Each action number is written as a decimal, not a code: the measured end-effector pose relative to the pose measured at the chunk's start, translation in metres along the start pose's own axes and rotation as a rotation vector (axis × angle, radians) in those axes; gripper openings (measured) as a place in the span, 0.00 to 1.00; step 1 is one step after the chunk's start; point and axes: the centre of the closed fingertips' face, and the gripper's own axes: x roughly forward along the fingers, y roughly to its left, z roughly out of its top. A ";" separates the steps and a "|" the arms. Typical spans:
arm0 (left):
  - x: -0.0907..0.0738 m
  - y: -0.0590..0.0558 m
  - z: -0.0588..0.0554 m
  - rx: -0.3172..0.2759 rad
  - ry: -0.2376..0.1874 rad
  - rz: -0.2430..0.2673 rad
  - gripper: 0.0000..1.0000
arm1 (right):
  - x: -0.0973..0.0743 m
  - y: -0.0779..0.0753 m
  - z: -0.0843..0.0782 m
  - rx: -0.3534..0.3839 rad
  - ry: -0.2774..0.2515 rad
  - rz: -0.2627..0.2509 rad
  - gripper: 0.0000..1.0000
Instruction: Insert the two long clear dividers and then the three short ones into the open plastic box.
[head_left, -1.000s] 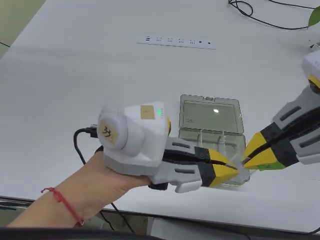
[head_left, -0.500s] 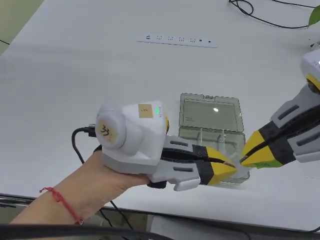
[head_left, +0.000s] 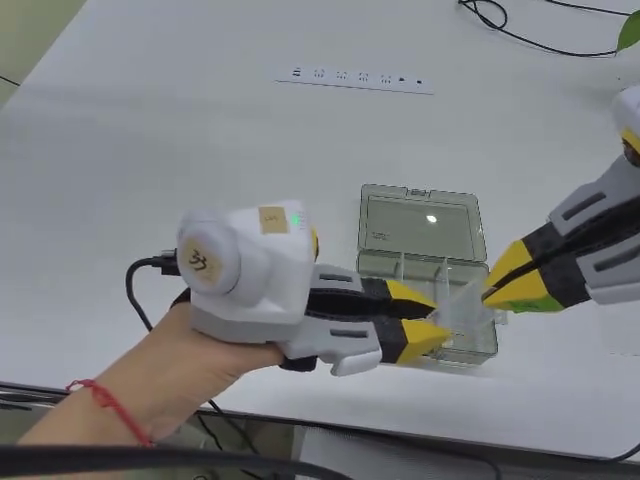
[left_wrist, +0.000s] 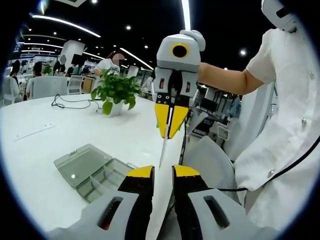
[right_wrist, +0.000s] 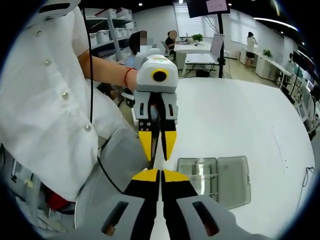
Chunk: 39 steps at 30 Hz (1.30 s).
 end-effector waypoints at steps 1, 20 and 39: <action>-0.001 0.002 -0.001 -0.010 0.000 0.006 0.13 | -0.001 -0.004 -0.001 0.005 0.002 -0.012 0.02; -0.023 0.044 -0.031 -0.023 0.042 0.169 0.49 | 0.008 -0.060 -0.022 0.027 0.042 -0.136 0.02; -0.026 0.059 -0.053 0.007 0.087 0.214 0.96 | 0.047 -0.086 -0.061 0.072 0.071 -0.166 0.02</action>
